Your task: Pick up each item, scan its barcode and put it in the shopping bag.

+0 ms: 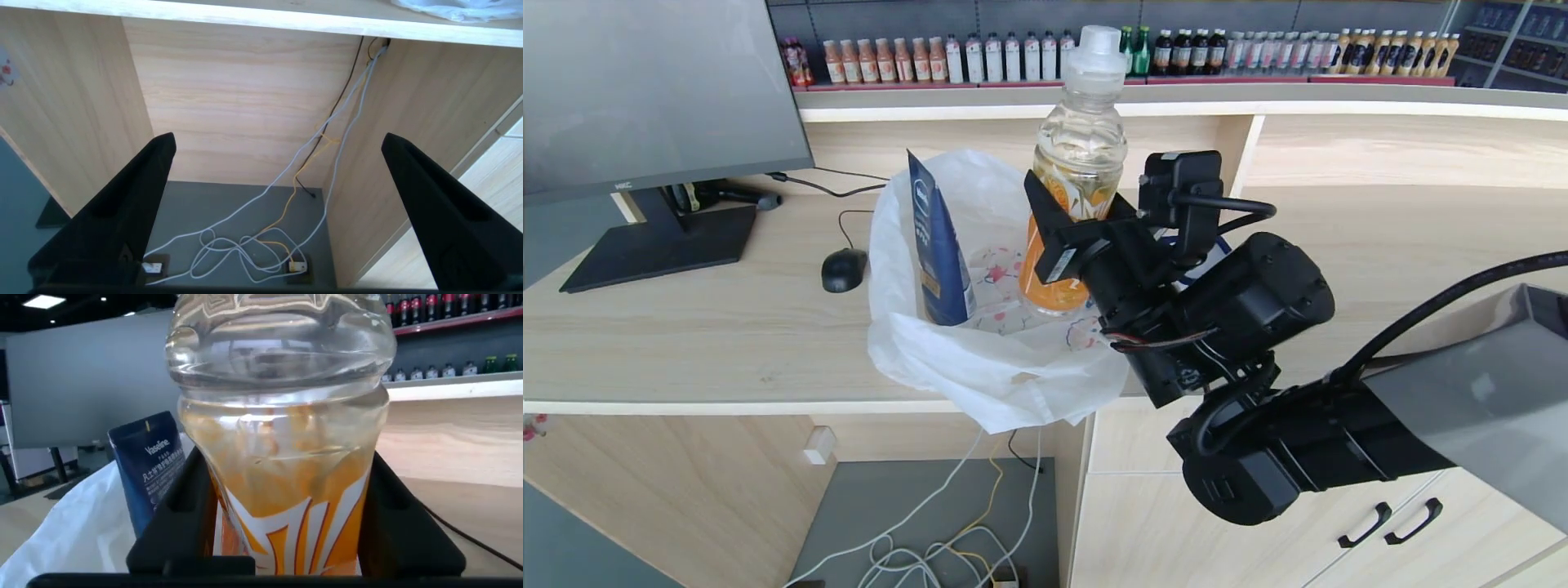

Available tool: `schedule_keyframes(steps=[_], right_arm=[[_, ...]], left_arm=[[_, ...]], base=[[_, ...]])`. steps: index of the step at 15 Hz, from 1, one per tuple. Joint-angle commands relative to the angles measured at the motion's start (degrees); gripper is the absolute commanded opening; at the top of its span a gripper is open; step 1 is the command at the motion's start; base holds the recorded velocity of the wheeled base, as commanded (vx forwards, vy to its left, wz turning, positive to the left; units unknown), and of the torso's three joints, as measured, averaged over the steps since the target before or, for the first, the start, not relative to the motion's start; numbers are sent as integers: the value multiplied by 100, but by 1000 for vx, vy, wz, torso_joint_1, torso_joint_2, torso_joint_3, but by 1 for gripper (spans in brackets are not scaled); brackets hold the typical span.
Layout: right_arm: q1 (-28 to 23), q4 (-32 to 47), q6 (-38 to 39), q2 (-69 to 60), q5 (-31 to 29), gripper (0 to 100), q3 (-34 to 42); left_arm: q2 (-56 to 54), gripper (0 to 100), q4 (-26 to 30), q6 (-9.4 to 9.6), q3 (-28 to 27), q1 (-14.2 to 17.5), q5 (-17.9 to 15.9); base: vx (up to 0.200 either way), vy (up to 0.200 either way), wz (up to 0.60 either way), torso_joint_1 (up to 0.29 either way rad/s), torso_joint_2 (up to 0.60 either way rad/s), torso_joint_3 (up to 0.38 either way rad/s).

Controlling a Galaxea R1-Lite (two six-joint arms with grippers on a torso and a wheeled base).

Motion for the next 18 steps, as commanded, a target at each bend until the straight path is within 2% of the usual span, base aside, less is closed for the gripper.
schedule_keyframes(steps=[1, 6, 18], right_arm=[[4, -3, -6, 72, -3, 0, 10], [-277, 278, 29, 63, 6, 0, 10], [-242, 788, 170, 406, 296, 0, -104]], left_arm=[[-2, 100, 0, -1, 0, -4, 0], [-2, 100, 0, -1, 0, -4, 0], [-2, 100, 0, -1, 0, -4, 0]], base=[[0, 0, 0, 0, 0, 0], [0, 0, 0, 0, 0, 0], [0, 0, 0, 0, 0, 0]])
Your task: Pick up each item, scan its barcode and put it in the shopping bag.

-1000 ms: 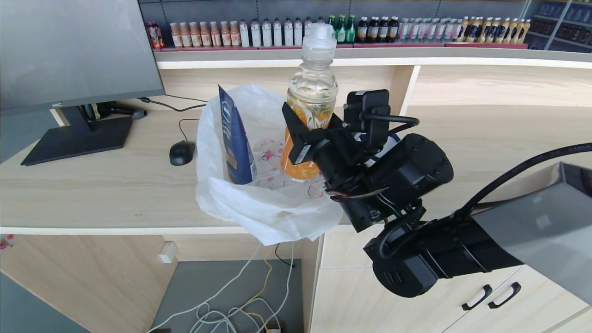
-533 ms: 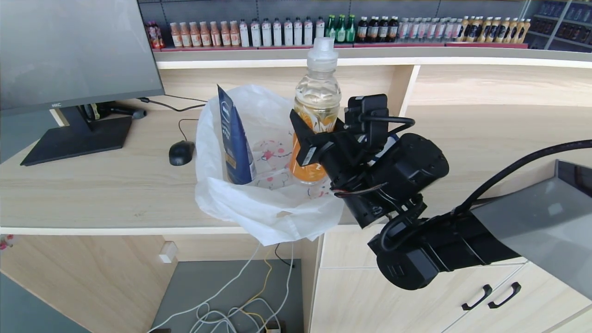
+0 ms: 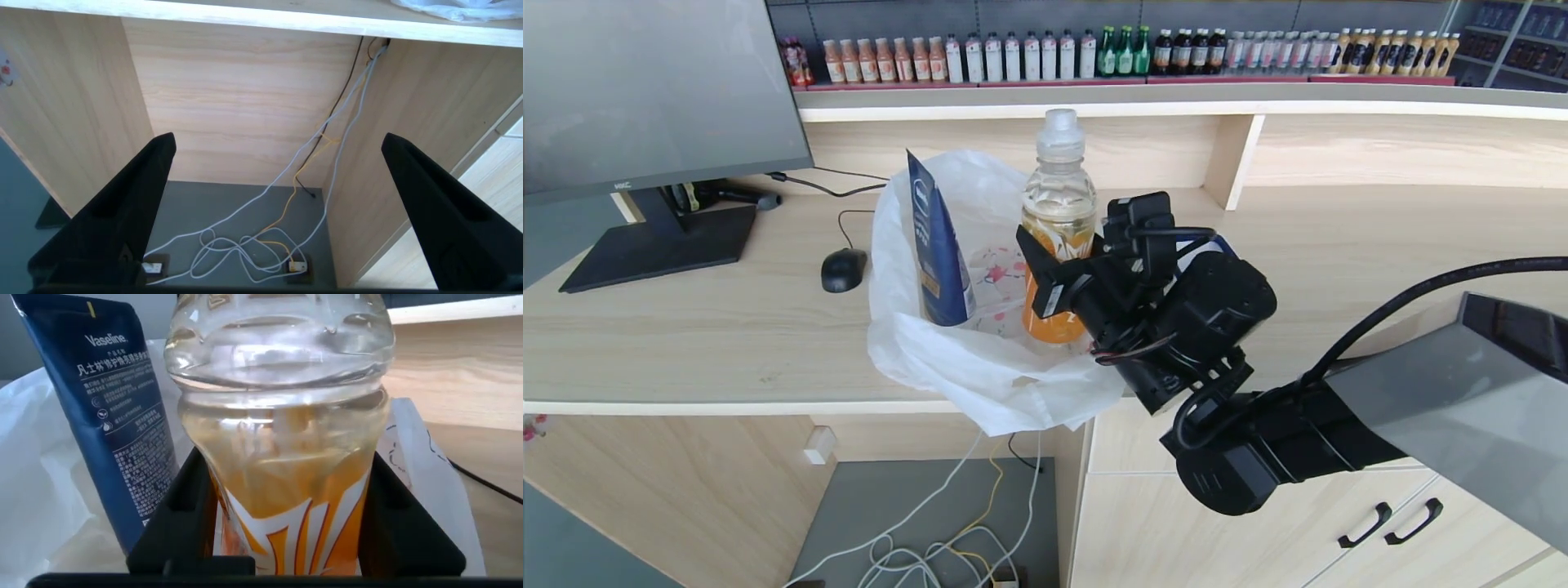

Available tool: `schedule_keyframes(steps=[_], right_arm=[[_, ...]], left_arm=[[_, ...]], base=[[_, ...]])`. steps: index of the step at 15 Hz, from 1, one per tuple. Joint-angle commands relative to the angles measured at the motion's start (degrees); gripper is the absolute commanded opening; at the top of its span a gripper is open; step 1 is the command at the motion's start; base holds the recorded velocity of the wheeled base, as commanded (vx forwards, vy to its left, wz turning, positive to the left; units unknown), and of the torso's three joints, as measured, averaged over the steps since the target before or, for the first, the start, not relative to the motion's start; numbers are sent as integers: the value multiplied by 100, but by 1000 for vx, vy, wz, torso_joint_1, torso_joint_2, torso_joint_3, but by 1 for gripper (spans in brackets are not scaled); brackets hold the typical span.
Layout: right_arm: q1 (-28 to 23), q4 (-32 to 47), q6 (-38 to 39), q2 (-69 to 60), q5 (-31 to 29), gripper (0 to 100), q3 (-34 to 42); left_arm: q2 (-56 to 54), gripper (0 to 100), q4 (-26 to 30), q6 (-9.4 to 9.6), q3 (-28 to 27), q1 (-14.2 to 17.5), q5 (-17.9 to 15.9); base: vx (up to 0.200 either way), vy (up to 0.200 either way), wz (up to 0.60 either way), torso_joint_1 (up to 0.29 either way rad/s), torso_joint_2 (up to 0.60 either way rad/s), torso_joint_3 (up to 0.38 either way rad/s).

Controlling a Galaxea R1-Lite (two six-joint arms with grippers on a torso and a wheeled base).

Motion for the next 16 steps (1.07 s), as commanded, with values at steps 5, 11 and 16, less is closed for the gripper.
schedule_keyframes(steps=[5, 11, 16], right_arm=[[-22, 724, 16, 124, 1, 0, -616], [-31, 1128, 16, 282, -26, 0, -950], [-48, 1120, 25, 300, -17, 0, -862]], left_arm=[[-2, 100, 0, -1, 0, -4, 0], [-2, 100, 0, -1, 0, 5, 0], [-2, 100, 0, -1, 0, 5, 0]], base=[[0, 0, 0, 0, 0, 0], [0, 0, 0, 0, 0, 0], [0, 0, 0, 0, 0, 0]])
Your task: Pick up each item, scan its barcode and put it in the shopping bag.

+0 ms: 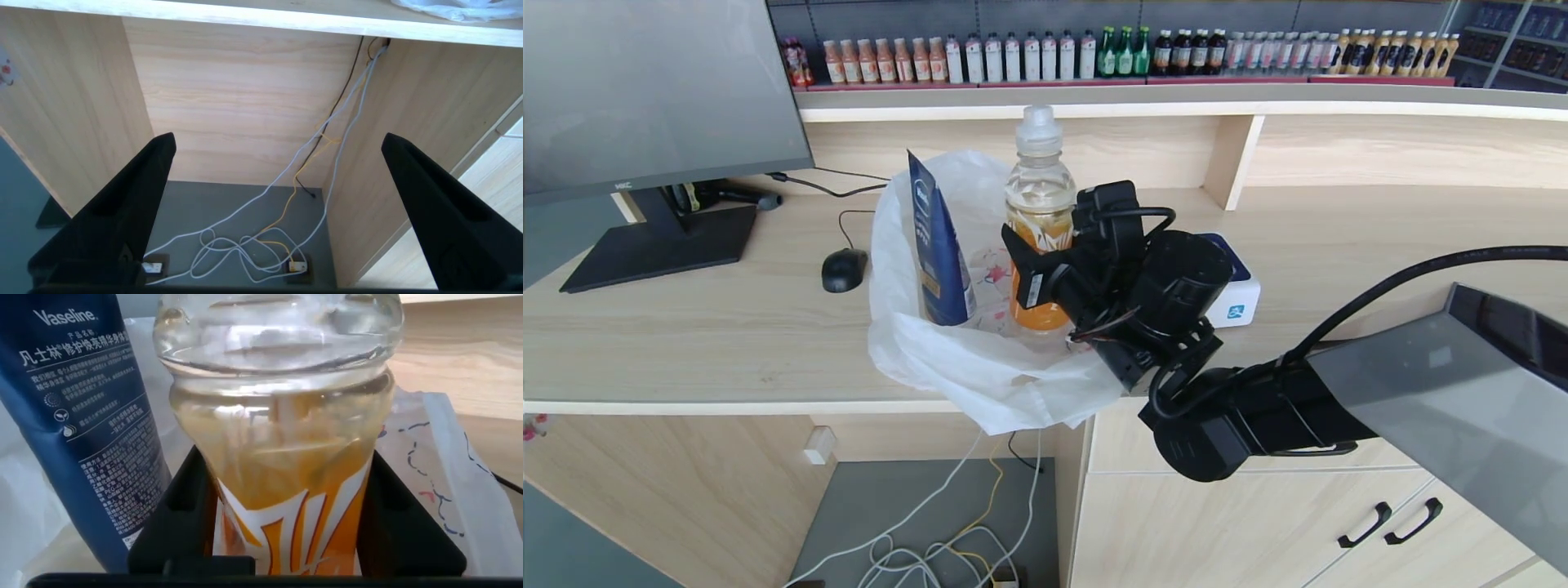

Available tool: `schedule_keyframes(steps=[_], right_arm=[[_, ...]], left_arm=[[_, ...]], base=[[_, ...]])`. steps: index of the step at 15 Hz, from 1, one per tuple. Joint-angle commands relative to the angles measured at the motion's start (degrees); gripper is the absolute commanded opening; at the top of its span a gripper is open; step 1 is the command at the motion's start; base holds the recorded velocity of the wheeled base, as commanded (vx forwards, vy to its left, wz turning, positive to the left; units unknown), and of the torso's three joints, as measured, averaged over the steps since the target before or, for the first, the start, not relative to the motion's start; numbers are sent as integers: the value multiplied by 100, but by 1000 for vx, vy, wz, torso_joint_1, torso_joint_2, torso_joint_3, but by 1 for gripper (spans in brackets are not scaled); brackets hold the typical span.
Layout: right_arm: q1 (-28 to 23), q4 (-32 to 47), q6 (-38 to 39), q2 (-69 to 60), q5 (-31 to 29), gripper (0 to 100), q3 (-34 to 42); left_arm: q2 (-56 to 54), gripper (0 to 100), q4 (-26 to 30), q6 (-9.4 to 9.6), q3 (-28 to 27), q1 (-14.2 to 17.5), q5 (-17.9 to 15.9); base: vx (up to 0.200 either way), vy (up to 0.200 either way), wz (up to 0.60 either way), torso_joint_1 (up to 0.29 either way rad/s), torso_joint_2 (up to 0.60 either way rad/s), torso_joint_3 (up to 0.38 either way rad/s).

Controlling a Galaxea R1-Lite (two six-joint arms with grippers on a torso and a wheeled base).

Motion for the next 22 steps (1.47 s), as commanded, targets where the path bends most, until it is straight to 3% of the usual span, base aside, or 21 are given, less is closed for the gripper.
schedule_keyframes(steps=[1, 11, 12, 22], right_arm=[[1, 11, -6, 27, -10, 0, 48], [18, 20, -15, -8, -19, 0, 127], [27, 20, -15, -52, -19, 100, 171], [53, -6, -50, -632, -80, 100, 531]], left_arm=[[-2, 100, 0, -4, 0, 5, 0], [-2, 100, 0, -4, 0, 5, 0], [-2, 100, 0, -4, 0, -4, 0], [-2, 100, 0, -4, 0, -4, 0]], base=[[0, 0, 0, 0, 0, 0], [0, 0, 0, 0, 0, 0], [0, 0, 0, 0, 0, 0], [0, 0, 0, 0, 0, 0]])
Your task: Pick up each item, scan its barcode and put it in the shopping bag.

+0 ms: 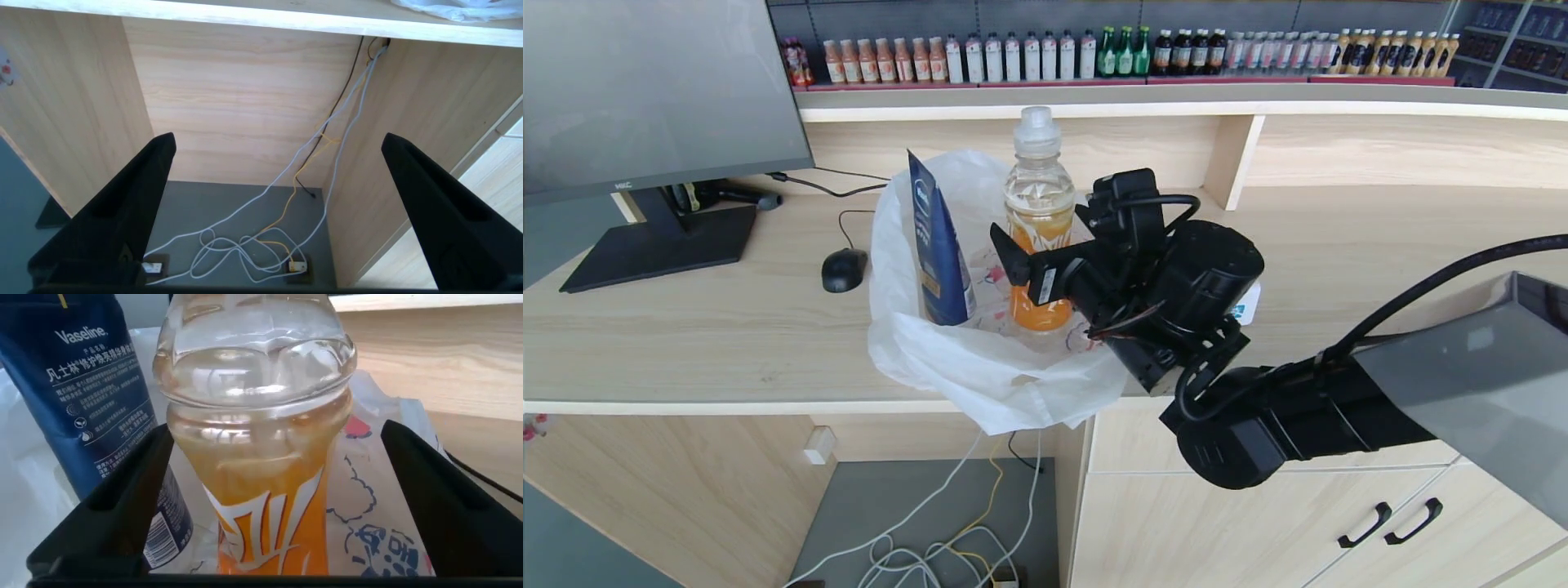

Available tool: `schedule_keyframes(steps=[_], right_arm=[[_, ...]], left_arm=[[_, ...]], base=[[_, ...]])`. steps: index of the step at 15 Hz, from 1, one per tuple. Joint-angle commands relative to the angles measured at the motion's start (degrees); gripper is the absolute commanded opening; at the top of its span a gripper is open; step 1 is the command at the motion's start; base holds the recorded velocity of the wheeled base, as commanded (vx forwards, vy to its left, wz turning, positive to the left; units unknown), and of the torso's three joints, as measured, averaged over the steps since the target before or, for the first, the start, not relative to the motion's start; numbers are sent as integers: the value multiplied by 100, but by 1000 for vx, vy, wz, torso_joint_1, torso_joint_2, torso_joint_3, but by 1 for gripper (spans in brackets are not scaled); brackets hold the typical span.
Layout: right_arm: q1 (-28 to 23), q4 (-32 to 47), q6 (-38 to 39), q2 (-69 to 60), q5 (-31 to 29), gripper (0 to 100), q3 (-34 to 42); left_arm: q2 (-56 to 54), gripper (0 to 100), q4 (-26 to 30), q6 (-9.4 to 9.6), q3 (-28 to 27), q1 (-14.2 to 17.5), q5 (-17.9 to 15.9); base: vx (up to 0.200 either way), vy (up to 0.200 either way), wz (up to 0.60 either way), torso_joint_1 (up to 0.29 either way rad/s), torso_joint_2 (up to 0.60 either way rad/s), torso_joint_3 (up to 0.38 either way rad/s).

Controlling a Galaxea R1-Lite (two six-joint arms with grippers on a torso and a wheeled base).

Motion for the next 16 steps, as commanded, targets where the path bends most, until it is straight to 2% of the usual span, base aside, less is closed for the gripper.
schedule_keyframes(steps=[1, 4, 8, 12, 13, 14, 16], right_arm=[[18, -11, -15, -306, -16, 100, 206], [18, -29, -120, -798, -122, 100, 628], [0, -407, -94, -1642, -482, 100, 1894], [-290, -1593, 47, -2530, -579, 100, 4276], [-421, -1883, 126, -2829, -579, 100, 5137], [-430, -1883, 223, -3180, -587, 100, 5831], [-430, -1883, 258, -3839, -587, 100, 6605]], left_arm=[[-2, 100, 0, -1, 0, 7, 0], [-2, 100, 0, -1, 0, -1, 0], [-2, 100, 0, -1, 0, -1, 0], [-2, 100, 0, -1, 0, 7, 0], [-2, 100, 0, -1, 0, -1, 0], [-2, 100, 0, -1, 0, -1, 0], [-2, 100, 0, -1, 0, -1, 0]], base=[[0, 0, 0, 0, 0, 0], [0, 0, 0, 0, 0, 0], [0, 0, 0, 0, 0, 0], [0, 0, 0, 0, 0, 0], [0, 0, 0, 0, 0, 0], [0, 0, 0, 0, 0, 0], [0, 0, 0, 0, 0, 0]])
